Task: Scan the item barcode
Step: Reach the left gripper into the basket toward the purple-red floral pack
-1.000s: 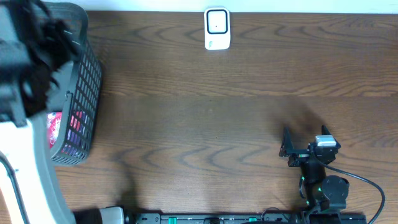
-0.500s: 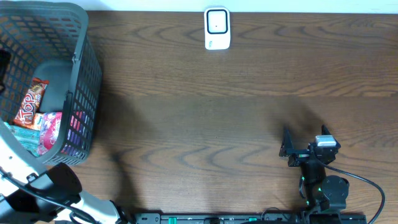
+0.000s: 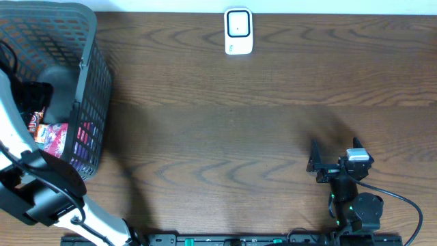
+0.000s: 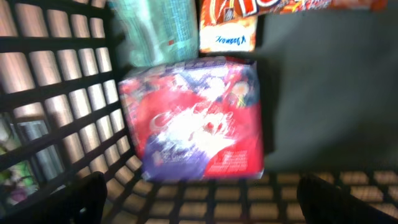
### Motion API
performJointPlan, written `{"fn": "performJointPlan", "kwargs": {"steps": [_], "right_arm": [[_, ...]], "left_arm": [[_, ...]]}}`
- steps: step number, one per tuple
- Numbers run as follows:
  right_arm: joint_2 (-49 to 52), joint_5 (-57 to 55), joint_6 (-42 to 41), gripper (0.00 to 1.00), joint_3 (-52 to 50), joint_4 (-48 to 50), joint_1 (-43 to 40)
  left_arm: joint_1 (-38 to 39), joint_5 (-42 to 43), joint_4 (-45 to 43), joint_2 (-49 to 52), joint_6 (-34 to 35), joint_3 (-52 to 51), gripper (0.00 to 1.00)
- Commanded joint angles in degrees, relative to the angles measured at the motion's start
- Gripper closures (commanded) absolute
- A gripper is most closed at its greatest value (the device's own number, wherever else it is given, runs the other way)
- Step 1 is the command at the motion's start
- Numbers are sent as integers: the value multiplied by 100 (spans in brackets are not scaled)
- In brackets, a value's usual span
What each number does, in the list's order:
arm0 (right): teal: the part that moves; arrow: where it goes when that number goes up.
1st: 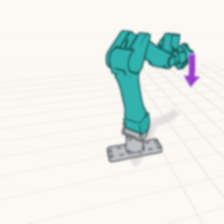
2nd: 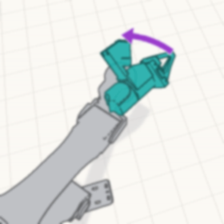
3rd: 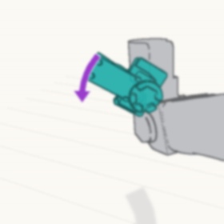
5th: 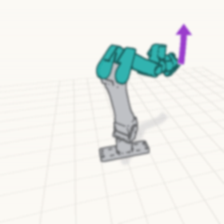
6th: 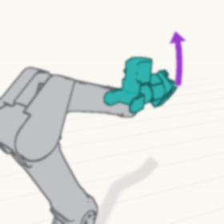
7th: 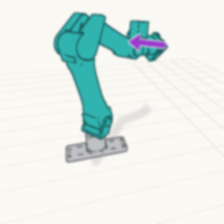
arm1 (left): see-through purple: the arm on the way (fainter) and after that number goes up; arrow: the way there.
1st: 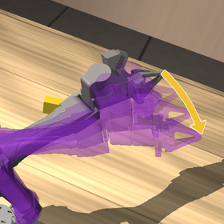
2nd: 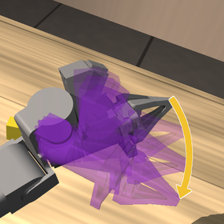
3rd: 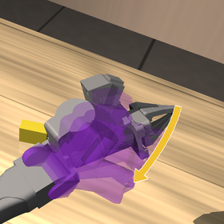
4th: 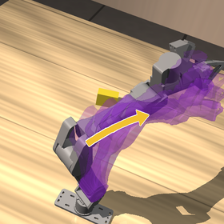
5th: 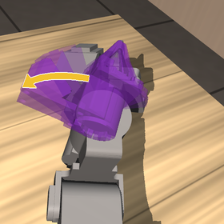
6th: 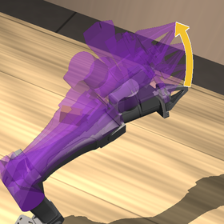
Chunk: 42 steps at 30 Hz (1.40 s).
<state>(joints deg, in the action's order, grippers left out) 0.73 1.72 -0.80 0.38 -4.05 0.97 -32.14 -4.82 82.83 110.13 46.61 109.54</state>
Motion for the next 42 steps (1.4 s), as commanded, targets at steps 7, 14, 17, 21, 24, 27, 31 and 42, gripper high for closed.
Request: {"fn": "performJointPlan", "kwargs": {"steps": [7,14,17,21,24,27,31,42], "right_arm": [[-24,31,44,1,0,-28,-50],[-24,31,46,1,0,-26,-50],[-24,31,46,1,0,-26,-50],[-24,31,44,1,0,-26,-50],[-24,31,44,1,0,-28,-50],[-24,31,44,1,0,-28,-50],[-24,31,44,1,0,-28,-50],[-24,31,46,1,0,-26,-50]], "left_arm": [[48,264,-433,468,203,-688,2],[61,-186,-455,1023,173,-1005,5],[61,-254,-457,1237,173,-1134,12],[61,-251,-450,1434,107,-1145,79],[61,-225,-452,1373,-120,-1121,93],[57,-186,-343,1252,-205,-986,92],[57,-164,-76,979,-205,-651,93],[57,-170,-133,-848,-225,-354,92]]}}
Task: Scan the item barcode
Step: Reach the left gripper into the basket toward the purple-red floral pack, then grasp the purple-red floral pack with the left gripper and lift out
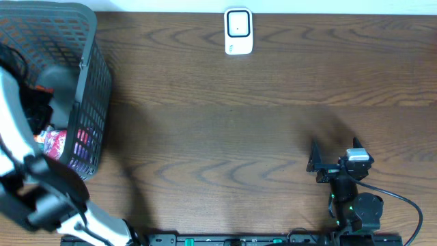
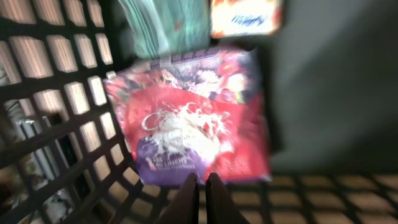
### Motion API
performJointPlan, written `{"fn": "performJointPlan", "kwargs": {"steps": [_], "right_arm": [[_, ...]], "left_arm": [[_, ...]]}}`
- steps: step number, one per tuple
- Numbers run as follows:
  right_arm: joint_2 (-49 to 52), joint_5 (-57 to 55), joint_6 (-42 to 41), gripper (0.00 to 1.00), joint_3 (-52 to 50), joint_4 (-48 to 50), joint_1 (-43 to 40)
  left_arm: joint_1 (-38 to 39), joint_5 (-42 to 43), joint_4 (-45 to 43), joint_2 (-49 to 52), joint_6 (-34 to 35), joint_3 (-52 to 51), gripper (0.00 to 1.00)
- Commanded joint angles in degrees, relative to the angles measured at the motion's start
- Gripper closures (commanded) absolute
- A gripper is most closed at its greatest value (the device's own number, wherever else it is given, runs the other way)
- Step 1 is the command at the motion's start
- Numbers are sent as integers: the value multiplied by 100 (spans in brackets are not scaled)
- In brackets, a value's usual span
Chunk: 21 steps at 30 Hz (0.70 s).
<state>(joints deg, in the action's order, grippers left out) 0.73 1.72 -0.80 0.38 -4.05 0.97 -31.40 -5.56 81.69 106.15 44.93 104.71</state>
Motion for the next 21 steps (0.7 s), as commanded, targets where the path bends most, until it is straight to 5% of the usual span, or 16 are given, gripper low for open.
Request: {"fn": "performJointPlan", "kwargs": {"steps": [1,3,4,21], "right_arm": [[-24,31,44,1,0,-28,-50],[-24,31,44,1,0,-28,-50],[-24,31,44,1,0,-28,-50],[-24,31,46,1,0,-28,-50]], "left_arm": [[-17,-118,-22,-557,-50,129,72],[-17,-166,-13,-643,-55,129,17],[-17,-175,-7,-632,-55,111,4],[-13,-223,-1283,667,-50,-1545,2]]}}
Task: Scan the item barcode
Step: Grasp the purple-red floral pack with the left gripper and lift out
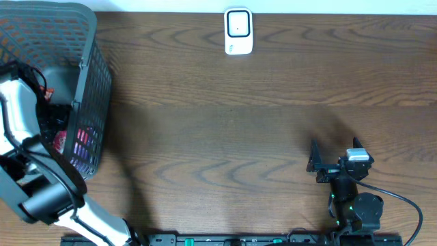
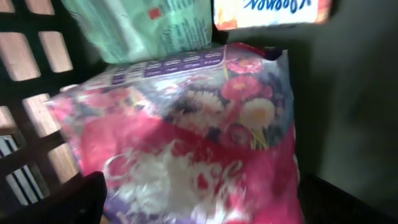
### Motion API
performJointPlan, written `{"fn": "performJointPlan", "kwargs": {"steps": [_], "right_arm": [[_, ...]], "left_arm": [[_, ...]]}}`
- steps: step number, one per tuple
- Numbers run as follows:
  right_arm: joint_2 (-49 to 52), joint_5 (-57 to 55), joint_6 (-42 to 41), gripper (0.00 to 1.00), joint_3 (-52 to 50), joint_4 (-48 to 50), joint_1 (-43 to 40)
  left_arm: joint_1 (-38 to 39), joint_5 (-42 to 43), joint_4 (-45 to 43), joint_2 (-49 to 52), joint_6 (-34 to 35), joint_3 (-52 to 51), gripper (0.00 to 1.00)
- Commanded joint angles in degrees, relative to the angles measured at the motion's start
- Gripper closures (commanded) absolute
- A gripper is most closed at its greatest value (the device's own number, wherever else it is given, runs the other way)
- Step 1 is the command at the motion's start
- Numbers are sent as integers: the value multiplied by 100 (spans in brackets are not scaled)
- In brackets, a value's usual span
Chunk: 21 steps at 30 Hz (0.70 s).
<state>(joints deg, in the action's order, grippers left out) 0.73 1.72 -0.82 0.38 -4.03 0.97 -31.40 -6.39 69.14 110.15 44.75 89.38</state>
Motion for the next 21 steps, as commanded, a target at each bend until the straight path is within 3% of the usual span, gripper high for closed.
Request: {"fn": "performJointPlan", "kwargs": {"steps": [1,4,5,8,11,12,13,21], "right_arm": [[-24,31,48,1,0,-28,-50],[-24,31,46,1,0,-28,-50],[-24,31,48,1,0,-28,-50],[-24,31,46,1,0,-31,-50],[-24,31,46,1,0,-31,-50],[-24,31,48,1,0,-31,-50],[-24,31,46,1,0,-28,-50],[-24,31,46,1,0,-28,-50]], "left_arm": [[-13,-142,-48,365,-33,-13,2],[-13,-138,-72,737,-35,-13,2],[-13,-136,-68,841,-35,-13,9],[-13,-125,28,1174,-37,-13,39],[-13,-50,173,1399,-39,-13,62],[-13,-48,201,1416,-37,-13,81],[-13,-48,229,1416,-37,-13,93],[-13,-48,695,953,-63,551,93]]}}
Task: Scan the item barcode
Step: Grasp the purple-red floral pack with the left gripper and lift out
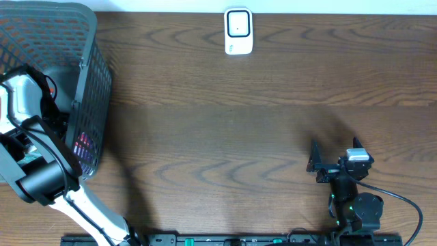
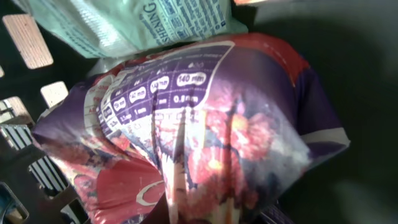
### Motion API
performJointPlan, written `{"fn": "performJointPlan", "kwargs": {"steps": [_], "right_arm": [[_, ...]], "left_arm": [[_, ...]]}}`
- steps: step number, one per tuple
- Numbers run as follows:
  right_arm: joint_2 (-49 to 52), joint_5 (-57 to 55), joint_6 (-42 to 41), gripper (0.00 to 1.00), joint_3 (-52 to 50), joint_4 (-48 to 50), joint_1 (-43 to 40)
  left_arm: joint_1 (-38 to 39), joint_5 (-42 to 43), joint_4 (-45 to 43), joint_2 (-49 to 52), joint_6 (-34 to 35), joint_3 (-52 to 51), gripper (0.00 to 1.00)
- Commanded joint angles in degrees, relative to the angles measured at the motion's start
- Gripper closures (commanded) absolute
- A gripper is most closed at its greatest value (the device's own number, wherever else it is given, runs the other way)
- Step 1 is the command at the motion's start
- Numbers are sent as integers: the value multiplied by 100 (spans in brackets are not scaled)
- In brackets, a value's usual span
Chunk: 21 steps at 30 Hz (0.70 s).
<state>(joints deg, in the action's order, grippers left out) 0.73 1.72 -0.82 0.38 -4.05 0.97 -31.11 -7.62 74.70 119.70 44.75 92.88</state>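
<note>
A flowery red and purple packet (image 2: pixel 211 130) fills the left wrist view, creased and bunched where my left gripper (image 2: pixel 217 214) is shut on its lower part. Only dark slivers of the fingers show at the bottom edge. A pale green packet (image 2: pixel 124 25) lies against it behind. In the overhead view my left arm (image 1: pixel 24 96) reaches down into the grey basket (image 1: pixel 89 41), with gripper and packet hidden behind the mesh. The white scanner (image 1: pixel 238 31) lies at the table's back edge. My right gripper (image 1: pixel 312 157) rests open near the front right, holding nothing.
The basket's dark mesh wall (image 2: pixel 25 155) stands close on the left of the packet. Other packets lie in the basket. A black cable (image 1: pixel 403 205) loops by the right arm's base.
The left gripper stood open just above the flowery packet; now it is shut on it, and the packet is crumpled and tipped up. The right arm has not moved.
The left gripper hung open over the flat packet in the basket. Then it showed shut, a little nearer to the packet. Then it was open again and close above the packet. Now it grips the bunched packet. The right arm stayed still throughout.
</note>
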Motion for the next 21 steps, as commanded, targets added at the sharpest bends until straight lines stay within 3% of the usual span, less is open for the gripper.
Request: {"fn": "performJointPlan", "kwargs": {"steps": [1,8,16,21], "right_arm": [[-24,33,46,1,0,-26,-50],[-24,31,46,1,0,-26,-50],[-24,31,46,1,0,-28,-50],[-24,31,46,1,0,-28,-50]], "left_arm": [[-42,94,210,-140,-90,350,93],[-42,597,83,-1582,-629,1029,93],[-42,706,-787,-4157,-640,1054,93],[168,1628,-1366,-5333,-815,1054,93]]}}
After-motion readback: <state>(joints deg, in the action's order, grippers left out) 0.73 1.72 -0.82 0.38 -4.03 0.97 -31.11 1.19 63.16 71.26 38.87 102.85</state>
